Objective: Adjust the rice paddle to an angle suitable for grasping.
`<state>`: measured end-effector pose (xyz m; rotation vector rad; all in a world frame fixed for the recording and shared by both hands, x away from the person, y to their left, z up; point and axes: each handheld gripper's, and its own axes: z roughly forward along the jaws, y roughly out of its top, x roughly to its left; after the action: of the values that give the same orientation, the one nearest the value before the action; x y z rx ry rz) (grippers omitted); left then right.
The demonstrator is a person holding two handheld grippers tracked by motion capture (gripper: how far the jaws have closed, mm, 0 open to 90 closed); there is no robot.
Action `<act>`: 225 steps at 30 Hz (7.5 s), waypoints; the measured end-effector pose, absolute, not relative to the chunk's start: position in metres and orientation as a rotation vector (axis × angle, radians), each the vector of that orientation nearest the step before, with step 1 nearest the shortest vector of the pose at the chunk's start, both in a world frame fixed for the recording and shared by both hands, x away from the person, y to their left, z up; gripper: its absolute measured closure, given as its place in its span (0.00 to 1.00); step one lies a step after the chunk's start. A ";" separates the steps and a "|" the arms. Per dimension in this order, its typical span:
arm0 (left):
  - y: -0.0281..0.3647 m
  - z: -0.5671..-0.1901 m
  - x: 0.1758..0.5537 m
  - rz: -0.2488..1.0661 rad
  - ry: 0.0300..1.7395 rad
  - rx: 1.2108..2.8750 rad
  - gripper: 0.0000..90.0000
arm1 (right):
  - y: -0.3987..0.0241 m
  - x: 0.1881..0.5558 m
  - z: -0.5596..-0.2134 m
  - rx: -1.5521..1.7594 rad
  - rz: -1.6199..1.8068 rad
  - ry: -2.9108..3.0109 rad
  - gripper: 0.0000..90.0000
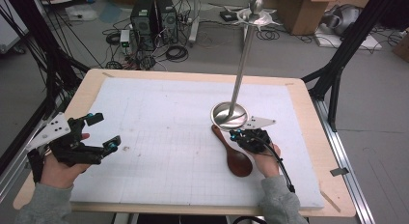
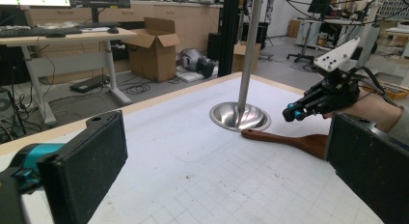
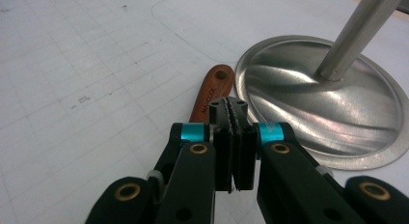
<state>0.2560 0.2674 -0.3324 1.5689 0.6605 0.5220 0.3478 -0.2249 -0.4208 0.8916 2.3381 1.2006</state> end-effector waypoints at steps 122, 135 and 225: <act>0.261 -0.345 0.251 0.486 0.667 1.615 0.02 | -0.197 0.370 -0.443 0.836 1.132 2.531 1.00; 0.263 -0.346 0.250 0.489 0.682 1.612 0.02 | -0.185 0.368 -0.441 0.787 1.126 2.575 1.00; 0.260 -0.339 0.267 0.480 0.674 1.593 0.02 | -0.170 0.314 -0.396 0.482 1.046 2.660 0.11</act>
<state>0.2668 0.2605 -0.3388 1.5927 0.6741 0.4801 0.3141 -0.1704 -0.3961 0.4817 2.6602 1.0457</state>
